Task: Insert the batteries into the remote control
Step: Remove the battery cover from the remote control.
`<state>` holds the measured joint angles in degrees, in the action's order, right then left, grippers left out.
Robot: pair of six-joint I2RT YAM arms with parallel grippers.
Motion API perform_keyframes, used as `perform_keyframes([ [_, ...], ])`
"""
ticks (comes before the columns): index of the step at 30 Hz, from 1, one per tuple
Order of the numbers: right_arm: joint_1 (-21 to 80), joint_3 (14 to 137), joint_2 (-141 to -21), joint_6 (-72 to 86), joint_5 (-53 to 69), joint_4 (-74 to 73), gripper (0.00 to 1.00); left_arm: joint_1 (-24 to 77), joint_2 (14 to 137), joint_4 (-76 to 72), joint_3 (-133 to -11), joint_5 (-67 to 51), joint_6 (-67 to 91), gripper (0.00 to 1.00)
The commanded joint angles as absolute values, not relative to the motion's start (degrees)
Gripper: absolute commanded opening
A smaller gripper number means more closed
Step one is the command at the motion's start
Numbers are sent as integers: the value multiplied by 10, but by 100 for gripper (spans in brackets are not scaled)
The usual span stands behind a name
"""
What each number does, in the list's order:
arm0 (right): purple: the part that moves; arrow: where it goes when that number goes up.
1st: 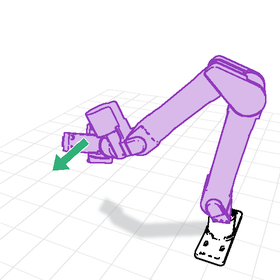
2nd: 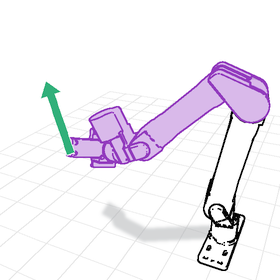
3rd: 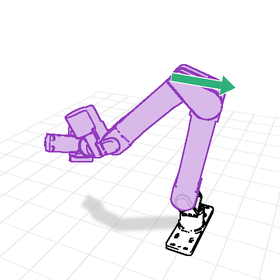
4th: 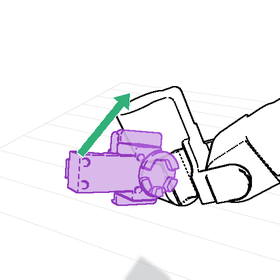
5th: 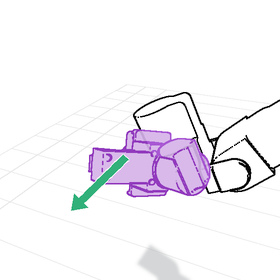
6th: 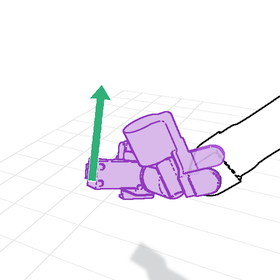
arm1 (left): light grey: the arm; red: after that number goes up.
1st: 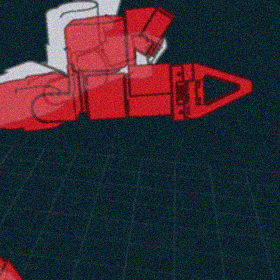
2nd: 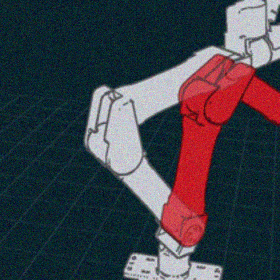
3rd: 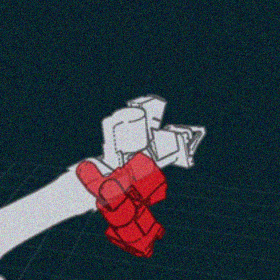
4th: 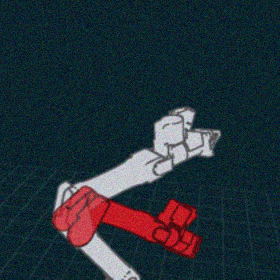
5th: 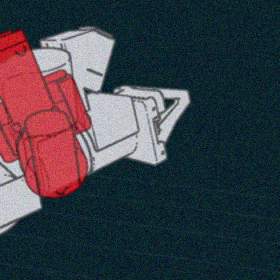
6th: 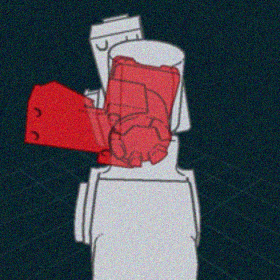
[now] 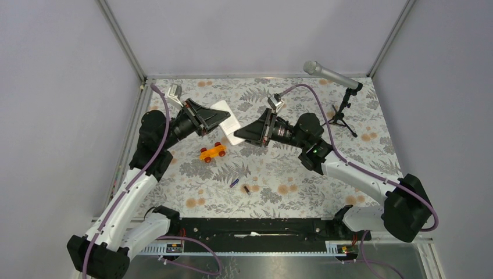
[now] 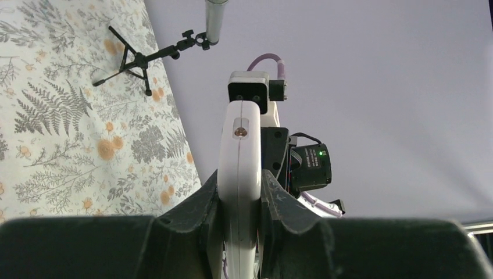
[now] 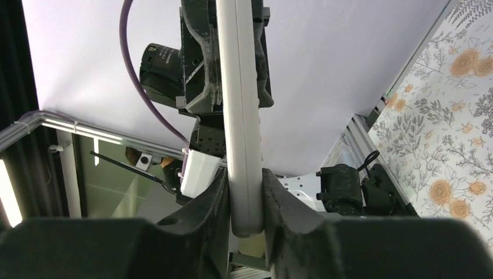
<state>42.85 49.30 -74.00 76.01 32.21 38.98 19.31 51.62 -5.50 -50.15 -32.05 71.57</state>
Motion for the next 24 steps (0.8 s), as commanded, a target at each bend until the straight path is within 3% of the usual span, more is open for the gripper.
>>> perform_keyframes([
  [1,435,465,-754,744,355,426,18,192,495,-83,-541,-262,739,0],
  [13,434,475,-752,666,454,421,13,186,544,26,-626,-302,684,0],
  [15,434,486,-748,652,438,392,22,185,545,26,-628,-301,680,0],
  [19,434,504,-743,667,328,289,55,186,551,3,-613,-295,689,0],
  [24,434,506,-778,737,271,293,74,187,559,-51,-573,-279,698,0],
])
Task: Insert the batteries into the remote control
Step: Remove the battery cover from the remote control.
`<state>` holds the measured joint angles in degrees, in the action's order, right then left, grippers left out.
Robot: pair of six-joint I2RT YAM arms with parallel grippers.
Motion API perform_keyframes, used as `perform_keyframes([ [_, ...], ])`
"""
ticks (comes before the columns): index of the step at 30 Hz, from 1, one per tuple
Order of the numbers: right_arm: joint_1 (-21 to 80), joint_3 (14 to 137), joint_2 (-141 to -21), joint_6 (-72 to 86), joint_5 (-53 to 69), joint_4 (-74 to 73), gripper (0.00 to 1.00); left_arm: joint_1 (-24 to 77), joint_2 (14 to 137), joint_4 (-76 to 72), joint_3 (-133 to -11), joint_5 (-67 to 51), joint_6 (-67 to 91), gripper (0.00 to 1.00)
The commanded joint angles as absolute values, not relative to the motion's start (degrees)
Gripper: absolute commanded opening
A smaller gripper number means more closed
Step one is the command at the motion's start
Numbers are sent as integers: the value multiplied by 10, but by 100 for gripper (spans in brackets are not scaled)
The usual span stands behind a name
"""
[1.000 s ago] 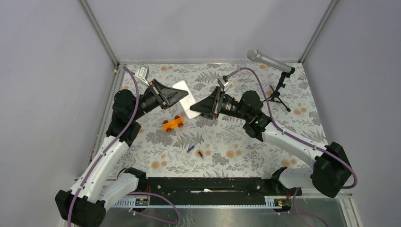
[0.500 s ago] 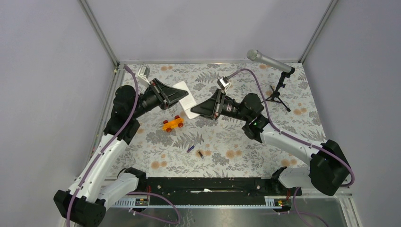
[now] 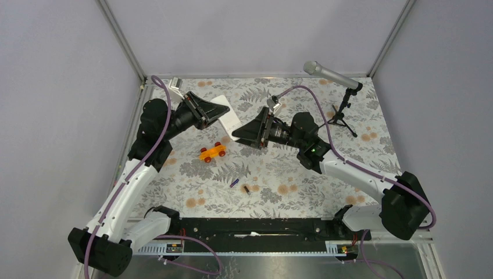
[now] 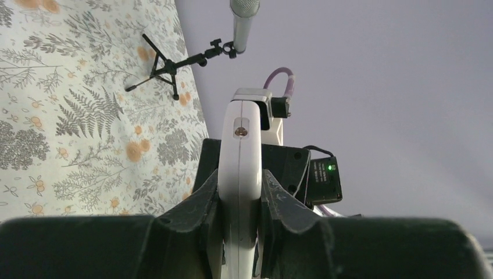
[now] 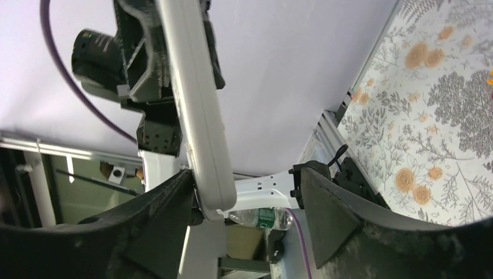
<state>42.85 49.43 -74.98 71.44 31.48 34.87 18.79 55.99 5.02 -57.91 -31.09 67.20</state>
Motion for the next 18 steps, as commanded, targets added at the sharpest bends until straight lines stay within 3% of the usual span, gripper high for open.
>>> perform_keyframes([
  [1,434,514,-786,745,270,290,76,187,561,-54,-569,-275,697,0],
  [7,434,505,-806,810,256,335,74,188,565,-58,-548,-241,667,0],
  [18,432,478,-791,835,213,337,47,188,568,-51,-541,-243,610,0],
])
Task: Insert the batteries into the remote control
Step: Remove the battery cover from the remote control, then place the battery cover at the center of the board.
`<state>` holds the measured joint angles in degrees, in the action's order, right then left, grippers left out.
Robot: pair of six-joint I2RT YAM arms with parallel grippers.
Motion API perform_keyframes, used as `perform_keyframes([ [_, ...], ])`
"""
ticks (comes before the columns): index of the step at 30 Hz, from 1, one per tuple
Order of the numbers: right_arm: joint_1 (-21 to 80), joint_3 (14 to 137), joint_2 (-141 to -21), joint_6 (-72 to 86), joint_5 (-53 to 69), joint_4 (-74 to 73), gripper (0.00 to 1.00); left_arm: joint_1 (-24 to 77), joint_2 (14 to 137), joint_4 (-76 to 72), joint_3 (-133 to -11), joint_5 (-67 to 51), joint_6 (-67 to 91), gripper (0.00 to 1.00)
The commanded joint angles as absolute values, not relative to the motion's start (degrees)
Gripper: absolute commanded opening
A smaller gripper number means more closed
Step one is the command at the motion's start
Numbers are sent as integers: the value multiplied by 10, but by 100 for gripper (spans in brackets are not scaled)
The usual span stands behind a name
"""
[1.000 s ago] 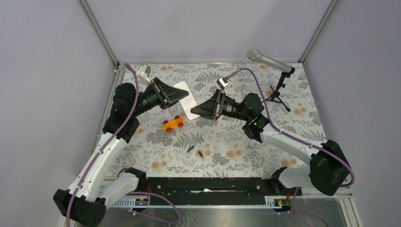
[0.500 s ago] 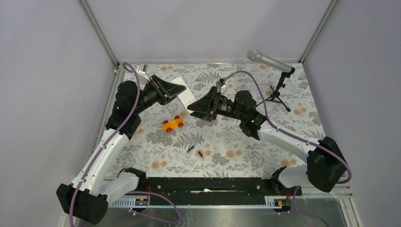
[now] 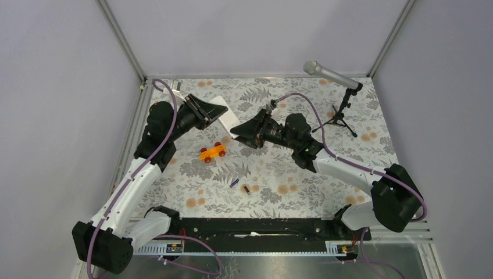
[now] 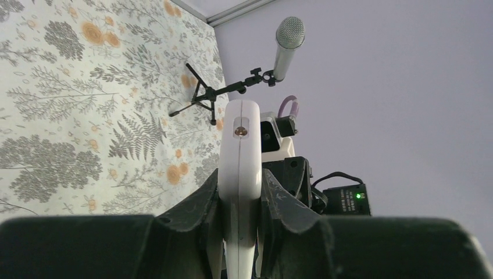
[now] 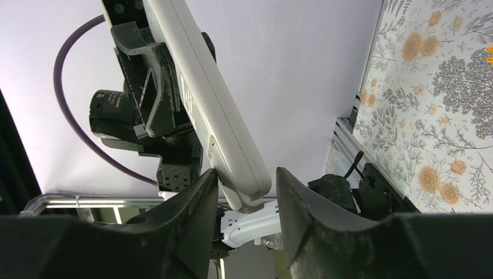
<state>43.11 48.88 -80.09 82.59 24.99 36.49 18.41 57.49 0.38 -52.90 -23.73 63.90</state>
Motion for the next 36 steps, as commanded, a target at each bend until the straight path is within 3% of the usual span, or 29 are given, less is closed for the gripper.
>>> perform_keyframes([
  [1,432,487,-788,833,209,302,44,188,567,-50,-542,-243,598,0],
  [17,413,530,-805,823,223,157,18,197,571,-89,-507,-234,504,0],
  [24,403,501,-794,840,213,235,13,205,576,-63,-505,-211,461,0],
  [28,398,489,-786,807,202,291,0,207,582,-62,-499,-199,456,0],
  [33,378,457,-750,773,209,345,0,206,584,-23,-500,-152,426,0],
  [36,361,431,-701,704,206,273,0,198,577,-1,-499,-128,402,0],
])
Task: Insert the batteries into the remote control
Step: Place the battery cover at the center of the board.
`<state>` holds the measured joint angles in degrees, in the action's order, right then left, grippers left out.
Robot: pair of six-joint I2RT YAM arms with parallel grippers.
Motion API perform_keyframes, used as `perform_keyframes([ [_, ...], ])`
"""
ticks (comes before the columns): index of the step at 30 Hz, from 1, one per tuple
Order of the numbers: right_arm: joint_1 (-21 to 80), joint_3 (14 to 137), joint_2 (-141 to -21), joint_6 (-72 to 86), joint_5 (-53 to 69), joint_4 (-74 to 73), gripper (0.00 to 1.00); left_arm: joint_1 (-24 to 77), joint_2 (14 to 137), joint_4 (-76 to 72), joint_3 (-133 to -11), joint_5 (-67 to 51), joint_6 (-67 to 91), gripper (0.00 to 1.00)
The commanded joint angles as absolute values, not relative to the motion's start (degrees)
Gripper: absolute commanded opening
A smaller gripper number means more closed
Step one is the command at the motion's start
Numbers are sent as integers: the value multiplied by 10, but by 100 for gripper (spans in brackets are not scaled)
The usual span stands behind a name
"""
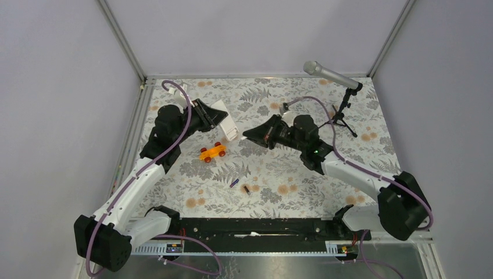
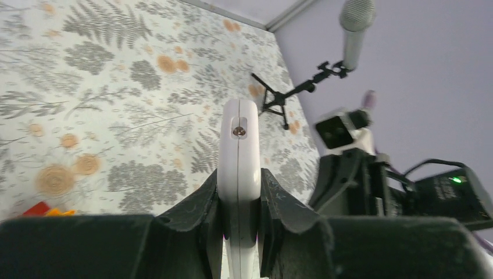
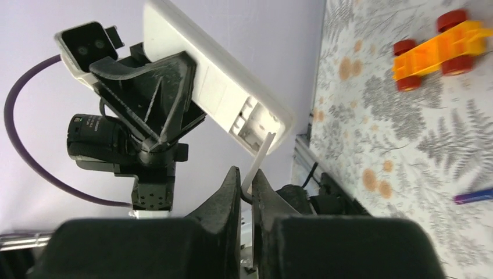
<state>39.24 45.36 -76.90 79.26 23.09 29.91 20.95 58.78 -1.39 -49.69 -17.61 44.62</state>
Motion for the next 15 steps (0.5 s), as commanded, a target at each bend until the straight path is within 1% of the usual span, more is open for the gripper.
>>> perform_keyframes([
  [1,354,419,-684,675,197,215,0,195,573,12,-497,-126,396,0],
  [4,325,379,-658,614,189,134,0,185,563,20,-491,-144,385,0],
  [7,303,341,-663,575,205,137,0,181,555,18,-487,-174,380,0],
  [15,298,303,-758,519,274,181,0,181,541,21,-486,-243,374,0],
])
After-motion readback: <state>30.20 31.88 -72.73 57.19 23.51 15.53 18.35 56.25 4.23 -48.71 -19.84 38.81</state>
